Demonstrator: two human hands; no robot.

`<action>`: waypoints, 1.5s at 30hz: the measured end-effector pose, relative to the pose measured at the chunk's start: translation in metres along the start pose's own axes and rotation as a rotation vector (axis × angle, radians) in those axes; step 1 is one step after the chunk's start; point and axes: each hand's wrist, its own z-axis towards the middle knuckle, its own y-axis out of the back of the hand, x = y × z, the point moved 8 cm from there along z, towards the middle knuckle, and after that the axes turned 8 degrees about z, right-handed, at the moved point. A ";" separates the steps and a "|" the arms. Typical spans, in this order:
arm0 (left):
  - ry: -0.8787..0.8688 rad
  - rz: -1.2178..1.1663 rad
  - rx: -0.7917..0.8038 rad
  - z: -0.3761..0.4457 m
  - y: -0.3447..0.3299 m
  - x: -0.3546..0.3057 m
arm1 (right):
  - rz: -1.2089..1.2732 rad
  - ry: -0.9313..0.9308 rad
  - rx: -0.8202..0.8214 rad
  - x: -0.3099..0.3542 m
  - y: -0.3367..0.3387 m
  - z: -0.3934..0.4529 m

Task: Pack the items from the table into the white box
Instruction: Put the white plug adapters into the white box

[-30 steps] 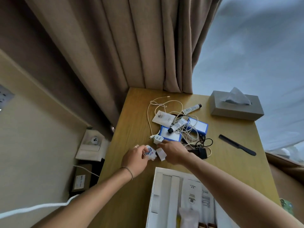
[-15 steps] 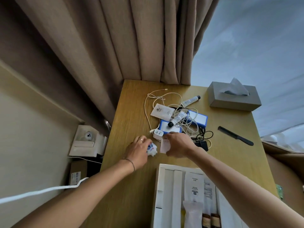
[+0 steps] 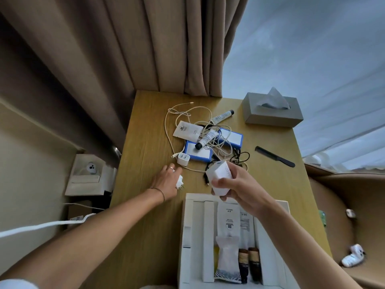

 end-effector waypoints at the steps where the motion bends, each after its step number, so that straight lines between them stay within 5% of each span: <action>1: 0.011 -0.036 -0.011 0.000 0.001 0.000 | 0.008 -0.004 0.009 -0.002 -0.001 -0.006; 14: 0.181 -0.547 -0.211 -0.063 0.040 -0.001 | 0.090 -0.147 0.104 -0.070 -0.009 -0.047; 18: 0.250 -0.618 -0.272 -0.085 0.051 0.002 | 0.080 -0.226 -0.005 -0.101 0.004 -0.041; 30: 0.302 -0.628 -0.318 -0.120 0.051 0.006 | -0.763 -0.004 -0.359 -0.127 0.017 -0.010; 38: 0.308 -0.614 -0.289 -0.132 0.043 0.001 | -1.020 0.034 -0.423 -0.127 0.006 0.008; 45: 0.338 -0.583 -0.301 -0.143 0.055 0.000 | -0.906 0.049 -0.474 -0.139 0.001 0.010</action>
